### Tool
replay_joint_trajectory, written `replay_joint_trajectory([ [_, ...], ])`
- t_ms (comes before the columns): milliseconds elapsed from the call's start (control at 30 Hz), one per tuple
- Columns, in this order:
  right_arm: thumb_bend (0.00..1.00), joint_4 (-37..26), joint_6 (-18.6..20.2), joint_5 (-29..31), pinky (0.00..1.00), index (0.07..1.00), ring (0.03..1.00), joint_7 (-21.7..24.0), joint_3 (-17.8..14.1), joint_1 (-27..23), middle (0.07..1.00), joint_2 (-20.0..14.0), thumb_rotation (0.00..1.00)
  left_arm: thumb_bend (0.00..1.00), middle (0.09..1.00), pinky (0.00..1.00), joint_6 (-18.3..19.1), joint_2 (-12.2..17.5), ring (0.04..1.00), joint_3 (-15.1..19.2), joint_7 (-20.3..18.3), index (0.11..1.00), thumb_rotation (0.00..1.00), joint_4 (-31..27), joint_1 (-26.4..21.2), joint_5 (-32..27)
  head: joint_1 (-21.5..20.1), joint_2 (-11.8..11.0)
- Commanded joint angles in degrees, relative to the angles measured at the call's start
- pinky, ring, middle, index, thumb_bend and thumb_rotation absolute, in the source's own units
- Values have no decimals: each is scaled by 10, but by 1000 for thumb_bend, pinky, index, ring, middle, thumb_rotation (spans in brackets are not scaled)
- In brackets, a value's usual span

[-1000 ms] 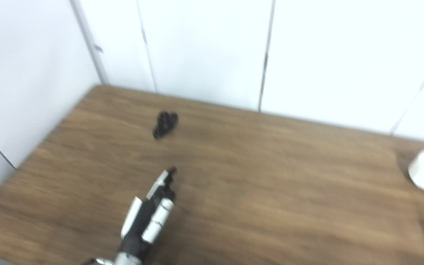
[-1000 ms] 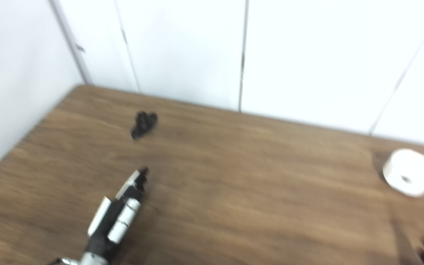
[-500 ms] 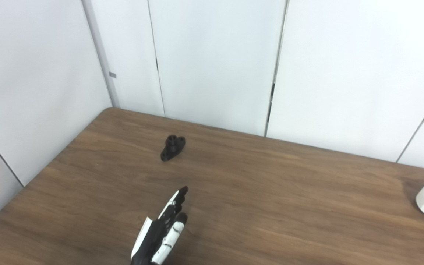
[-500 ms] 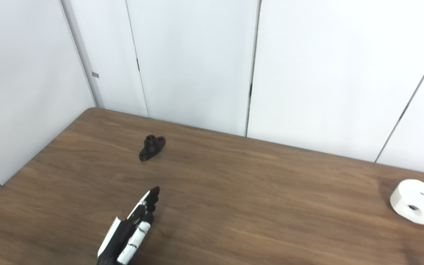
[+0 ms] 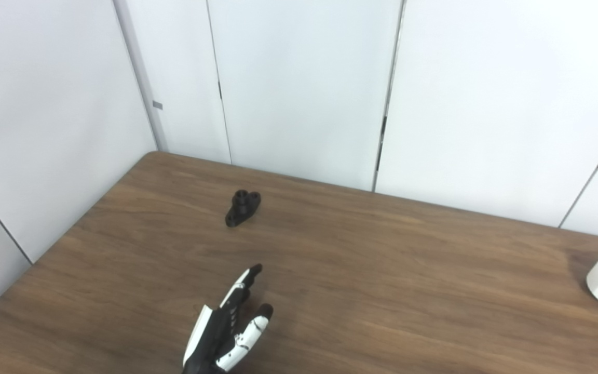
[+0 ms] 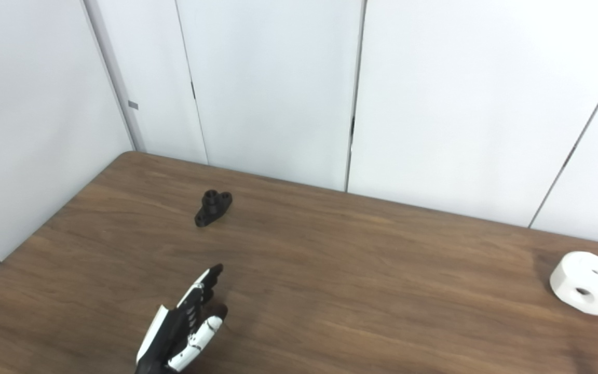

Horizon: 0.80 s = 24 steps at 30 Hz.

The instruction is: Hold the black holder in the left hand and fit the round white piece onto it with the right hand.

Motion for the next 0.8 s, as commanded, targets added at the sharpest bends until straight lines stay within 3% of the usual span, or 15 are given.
replay_joint_trajectory([
  [0, 694, 40, 22, -8, 1000, 1000, 1000, -8, 17, 15, 1000, 15, 1000, 553, 979, 970, 17, -28, 984, 10, 22, 956, 396, -31, -9, 34, 0, 1],
  [100, 703, 38, 20, -6, 1000, 1000, 1000, -9, 19, 16, 1000, 15, 1000, 624, 968, 954, 43, -17, 974, 15, 27, 939, 277, -59, -21, 73, 0, 2],
  [233, 695, 35, 16, -5, 1000, 1000, 1000, -10, 21, 17, 1000, 16, 1000, 716, 971, 975, 94, -5, 986, 24, 22, 928, 265, -98, -46, 106, 3, 2],
  [433, 676, 26, 18, -8, 1000, 1000, 1000, -14, 26, 21, 1000, 20, 1000, 710, 944, 958, 134, 22, 952, 38, 14, 923, 172, -118, -98, 141, 2, 4],
  [467, 677, 25, 19, -9, 1000, 1000, 1000, -15, 26, 21, 1000, 21, 1000, 713, 939, 953, 148, 31, 946, 39, 10, 920, 179, -120, -107, 168, 2, 4],
  [533, 685, 23, 20, -12, 1000, 1000, 1000, -17, 28, 23, 1000, 22, 1000, 739, 935, 907, 186, 43, 931, 42, -2, 927, 307, -127, -122, 210, 2, 4],
  [600, 674, 17, 25, -16, 1000, 1000, 1000, -21, 29, 25, 1000, 23, 1000, 771, 950, 879, 219, 49, 935, 49, -15, 929, 346, -135, -138, 224, 2, 5],
  [767, 631, 13, 37, -27, 1000, 1000, 1000, -31, 31, 27, 1000, 23, 974, 823, 939, 898, 229, 75, 952, 61, -8, 904, 381, -106, -181, 274, -1, 7],
])
